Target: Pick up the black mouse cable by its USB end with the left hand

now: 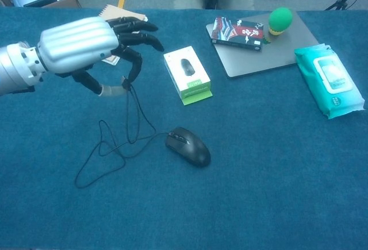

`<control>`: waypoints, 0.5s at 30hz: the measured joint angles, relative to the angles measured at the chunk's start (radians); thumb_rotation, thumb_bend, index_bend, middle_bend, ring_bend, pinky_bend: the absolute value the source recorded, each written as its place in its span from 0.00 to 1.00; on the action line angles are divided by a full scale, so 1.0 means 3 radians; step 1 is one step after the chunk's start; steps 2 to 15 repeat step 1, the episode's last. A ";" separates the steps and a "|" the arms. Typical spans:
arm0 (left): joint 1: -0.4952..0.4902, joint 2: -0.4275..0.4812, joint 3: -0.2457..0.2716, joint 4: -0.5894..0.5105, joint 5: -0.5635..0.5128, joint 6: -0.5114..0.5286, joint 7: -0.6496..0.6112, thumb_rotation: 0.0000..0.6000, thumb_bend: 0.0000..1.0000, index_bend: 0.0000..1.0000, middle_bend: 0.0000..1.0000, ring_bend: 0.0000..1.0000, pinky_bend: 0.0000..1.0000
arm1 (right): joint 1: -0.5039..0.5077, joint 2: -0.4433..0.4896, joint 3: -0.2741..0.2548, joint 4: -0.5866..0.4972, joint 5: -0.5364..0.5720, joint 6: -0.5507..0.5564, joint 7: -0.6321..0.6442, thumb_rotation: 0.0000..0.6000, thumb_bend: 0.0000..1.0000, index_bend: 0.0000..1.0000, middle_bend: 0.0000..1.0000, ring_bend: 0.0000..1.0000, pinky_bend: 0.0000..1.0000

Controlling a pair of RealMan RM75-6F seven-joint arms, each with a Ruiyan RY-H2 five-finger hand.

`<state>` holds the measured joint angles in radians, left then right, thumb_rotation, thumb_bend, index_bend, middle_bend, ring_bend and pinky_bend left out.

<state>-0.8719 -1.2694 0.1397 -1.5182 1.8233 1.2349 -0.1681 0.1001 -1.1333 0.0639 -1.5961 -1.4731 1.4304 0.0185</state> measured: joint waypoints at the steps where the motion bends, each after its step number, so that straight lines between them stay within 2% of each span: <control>1: -0.0001 0.0018 -0.0017 -0.0041 -0.0010 -0.0021 0.0015 1.00 0.28 0.62 0.17 0.03 0.07 | 0.0001 -0.0004 0.0000 0.0016 -0.0001 -0.0003 0.0016 1.00 0.38 0.55 0.47 0.37 0.50; 15: -0.0001 0.0018 -0.0017 -0.0041 -0.0010 -0.0021 0.0015 1.00 0.28 0.62 0.17 0.03 0.07 | 0.0001 -0.0004 0.0000 0.0016 -0.0001 -0.0003 0.0016 1.00 0.38 0.55 0.47 0.37 0.50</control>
